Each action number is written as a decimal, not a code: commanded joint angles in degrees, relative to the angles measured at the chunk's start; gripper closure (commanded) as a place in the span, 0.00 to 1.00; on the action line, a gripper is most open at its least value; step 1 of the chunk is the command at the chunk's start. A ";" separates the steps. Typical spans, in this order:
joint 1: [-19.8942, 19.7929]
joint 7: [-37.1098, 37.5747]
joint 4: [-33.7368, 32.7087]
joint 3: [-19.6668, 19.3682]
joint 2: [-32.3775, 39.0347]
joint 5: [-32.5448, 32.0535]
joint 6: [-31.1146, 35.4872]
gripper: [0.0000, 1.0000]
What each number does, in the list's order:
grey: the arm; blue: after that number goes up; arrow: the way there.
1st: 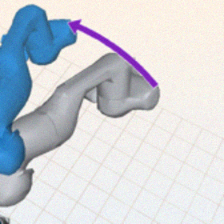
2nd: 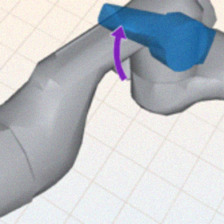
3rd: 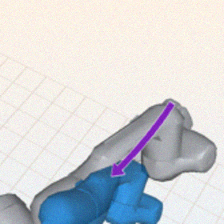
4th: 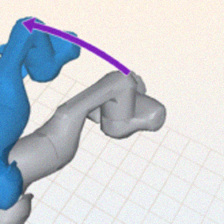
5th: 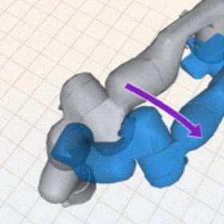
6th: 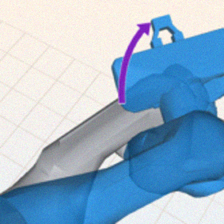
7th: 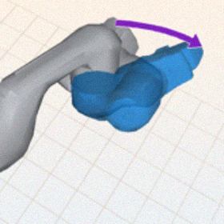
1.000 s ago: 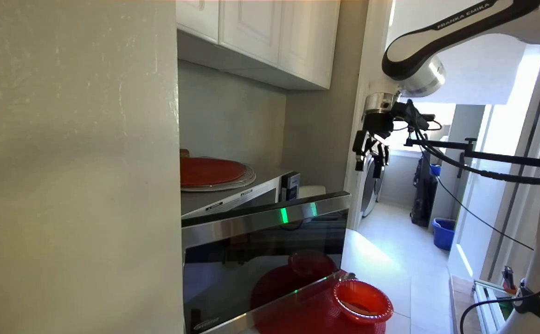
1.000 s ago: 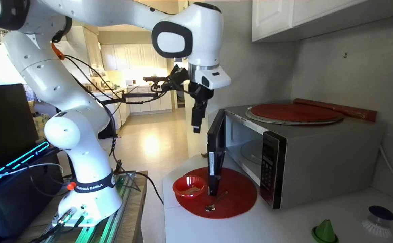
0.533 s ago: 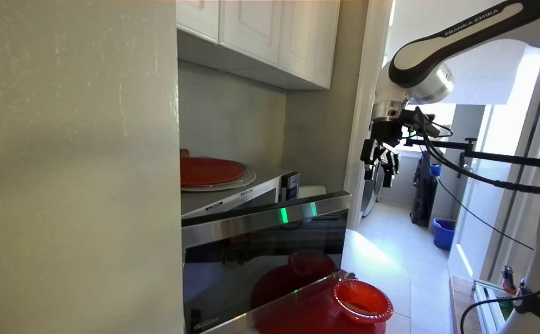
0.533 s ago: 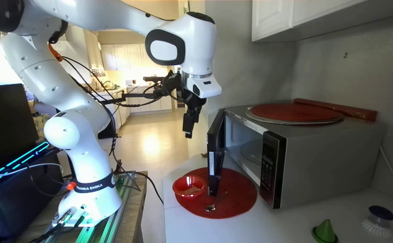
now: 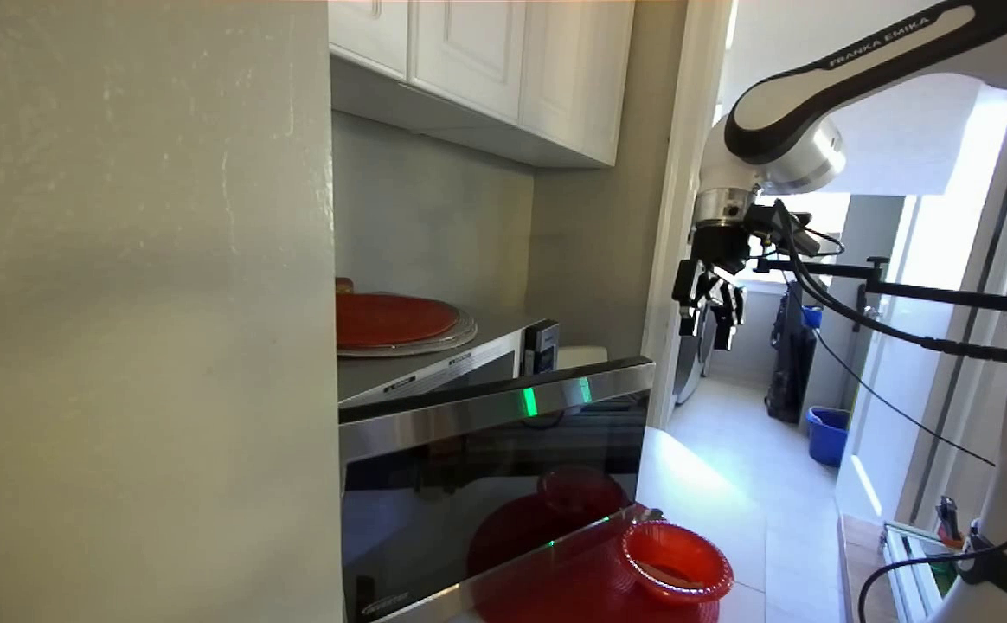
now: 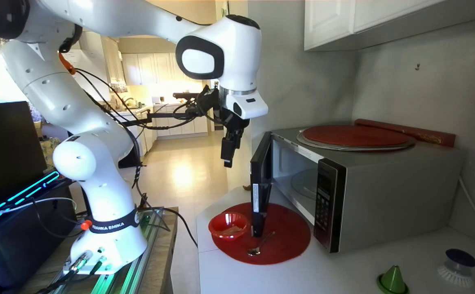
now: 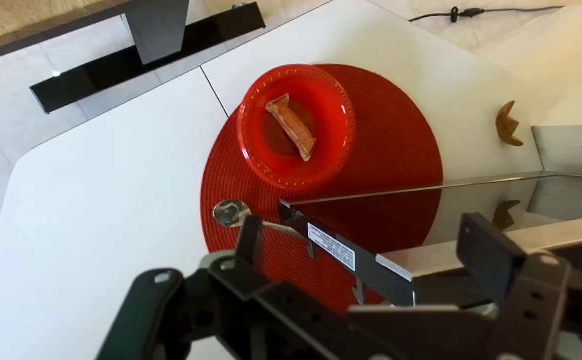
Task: Open the microwave oven the place the red bowl inside the oven.
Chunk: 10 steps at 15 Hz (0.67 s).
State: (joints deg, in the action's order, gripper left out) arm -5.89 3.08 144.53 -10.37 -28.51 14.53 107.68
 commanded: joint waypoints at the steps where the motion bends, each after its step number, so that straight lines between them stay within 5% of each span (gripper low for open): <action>1: -1.04 -5.33 1.31 -1.39 -1.05 1.27 0.59 0.00; 10: -1.39 -24.70 4.88 -10.87 6.17 7.20 0.68 0.00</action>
State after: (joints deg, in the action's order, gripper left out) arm -6.86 -15.87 148.82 -19.13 -26.35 17.73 108.08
